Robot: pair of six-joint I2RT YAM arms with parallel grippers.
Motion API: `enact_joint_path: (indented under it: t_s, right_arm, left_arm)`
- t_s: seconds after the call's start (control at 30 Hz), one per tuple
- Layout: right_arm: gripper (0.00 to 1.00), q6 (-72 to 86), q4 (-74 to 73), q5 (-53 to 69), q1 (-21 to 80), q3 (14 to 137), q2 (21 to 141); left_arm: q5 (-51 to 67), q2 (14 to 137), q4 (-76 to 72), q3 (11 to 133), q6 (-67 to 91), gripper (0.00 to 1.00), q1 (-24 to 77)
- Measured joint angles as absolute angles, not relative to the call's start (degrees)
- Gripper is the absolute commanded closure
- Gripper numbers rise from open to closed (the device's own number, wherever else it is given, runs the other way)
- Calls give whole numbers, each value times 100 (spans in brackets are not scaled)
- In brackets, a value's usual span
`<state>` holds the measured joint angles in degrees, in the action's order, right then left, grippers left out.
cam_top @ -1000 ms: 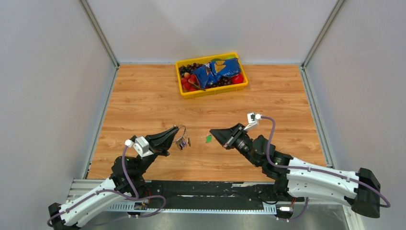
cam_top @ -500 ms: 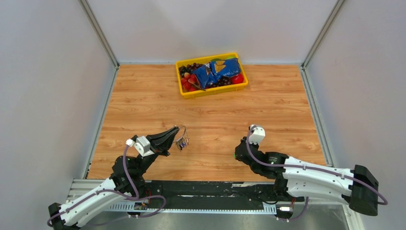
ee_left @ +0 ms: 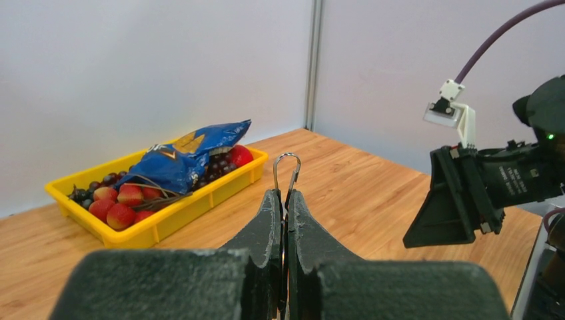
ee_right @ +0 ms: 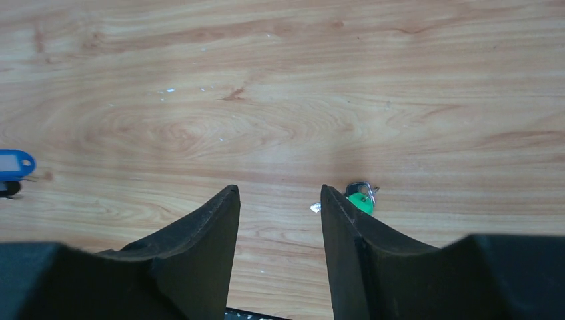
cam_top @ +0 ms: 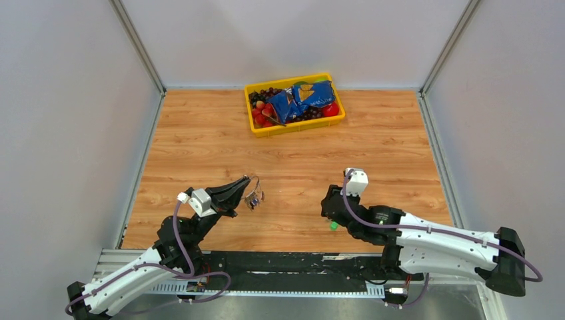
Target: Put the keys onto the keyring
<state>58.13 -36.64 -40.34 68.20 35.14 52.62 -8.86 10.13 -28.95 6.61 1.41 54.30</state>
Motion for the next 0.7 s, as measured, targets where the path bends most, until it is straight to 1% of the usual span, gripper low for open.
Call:
enact_joint_path:
  t_s: [0.17,0.3,0.4,0.7]
  right_arm:
    - [49,5693,-3933,-4018,6735,3623,4984]
    - [50,5699,-4318,-3813,6427,3640,5207]
    - [48,5824,-4545,-3522,6248,3638,5406]
    - [47,6405,-4587,-3068,6031,3380,5623]
  left_arm:
    - [-886,1020,-2895,661,165,100,5430]
    - [-858,1039,-2895,661,207,99,5430]
    - [-832,1068,-2895,661,231,100,5430]
    - [-744,1133,-2893,661,303,100,5430]
